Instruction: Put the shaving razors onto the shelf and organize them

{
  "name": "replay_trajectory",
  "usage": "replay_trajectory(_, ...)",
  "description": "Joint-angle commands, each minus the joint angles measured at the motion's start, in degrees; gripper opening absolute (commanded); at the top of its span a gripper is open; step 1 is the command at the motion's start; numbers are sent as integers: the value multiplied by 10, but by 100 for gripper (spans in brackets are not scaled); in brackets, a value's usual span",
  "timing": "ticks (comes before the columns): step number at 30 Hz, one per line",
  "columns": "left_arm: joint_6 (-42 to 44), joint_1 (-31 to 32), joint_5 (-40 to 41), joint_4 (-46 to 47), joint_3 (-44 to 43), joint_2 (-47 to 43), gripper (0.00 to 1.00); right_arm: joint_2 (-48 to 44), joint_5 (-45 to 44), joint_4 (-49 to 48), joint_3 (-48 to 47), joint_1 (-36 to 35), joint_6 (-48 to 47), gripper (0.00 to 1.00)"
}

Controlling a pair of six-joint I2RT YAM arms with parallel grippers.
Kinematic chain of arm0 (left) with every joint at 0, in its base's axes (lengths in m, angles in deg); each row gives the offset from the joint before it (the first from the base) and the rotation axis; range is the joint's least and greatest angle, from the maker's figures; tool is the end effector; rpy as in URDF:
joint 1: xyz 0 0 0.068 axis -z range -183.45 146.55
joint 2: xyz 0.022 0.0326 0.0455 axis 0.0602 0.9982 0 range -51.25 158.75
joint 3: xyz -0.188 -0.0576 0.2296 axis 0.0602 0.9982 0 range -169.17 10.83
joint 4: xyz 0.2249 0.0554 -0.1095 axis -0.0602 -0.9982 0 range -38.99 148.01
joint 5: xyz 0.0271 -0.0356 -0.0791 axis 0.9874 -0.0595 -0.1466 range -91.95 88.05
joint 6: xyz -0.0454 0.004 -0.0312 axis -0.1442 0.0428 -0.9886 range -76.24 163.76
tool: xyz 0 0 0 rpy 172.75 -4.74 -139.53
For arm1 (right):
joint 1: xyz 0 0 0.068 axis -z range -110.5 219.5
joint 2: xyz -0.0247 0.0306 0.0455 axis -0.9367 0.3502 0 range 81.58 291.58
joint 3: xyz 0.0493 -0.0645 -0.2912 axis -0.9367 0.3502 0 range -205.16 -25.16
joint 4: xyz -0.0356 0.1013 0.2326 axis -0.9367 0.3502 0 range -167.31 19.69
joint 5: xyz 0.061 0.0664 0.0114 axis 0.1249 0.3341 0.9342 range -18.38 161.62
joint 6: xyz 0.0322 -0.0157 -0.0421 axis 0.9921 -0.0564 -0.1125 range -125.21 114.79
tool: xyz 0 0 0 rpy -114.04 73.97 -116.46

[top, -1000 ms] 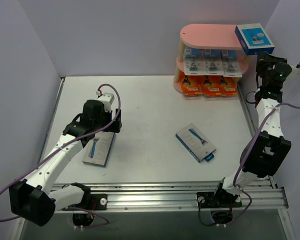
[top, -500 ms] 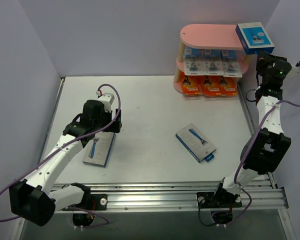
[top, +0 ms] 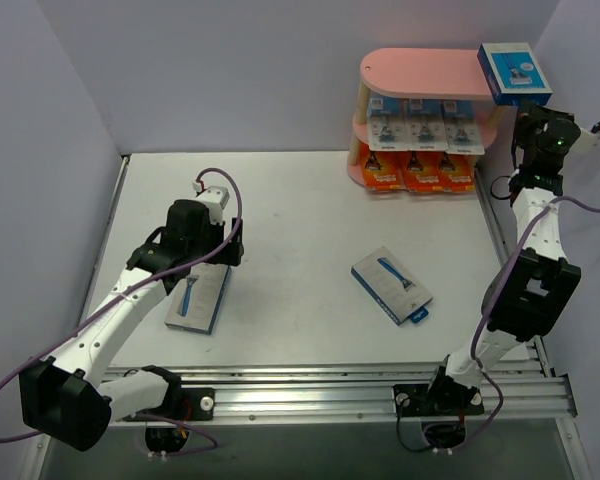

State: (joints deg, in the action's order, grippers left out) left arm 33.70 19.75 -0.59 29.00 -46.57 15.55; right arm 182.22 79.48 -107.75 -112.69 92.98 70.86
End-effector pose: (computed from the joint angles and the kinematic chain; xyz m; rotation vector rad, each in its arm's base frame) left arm 0.2186 -0.0927 0.3349 0.2452 2.2433 -0.2865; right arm 0.3940 -0.1656 0.4400 0.9252 0.9434 0.8734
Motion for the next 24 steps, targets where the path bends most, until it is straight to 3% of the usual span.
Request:
replay_trajectory(1,2,2,-5,3,-30,3,95,4,-13,-38,-33,-5,3,4)
replay_trajectory(24,4,1,-1,1,-32,10,94,65,31,-22,-94,-6,14,17)
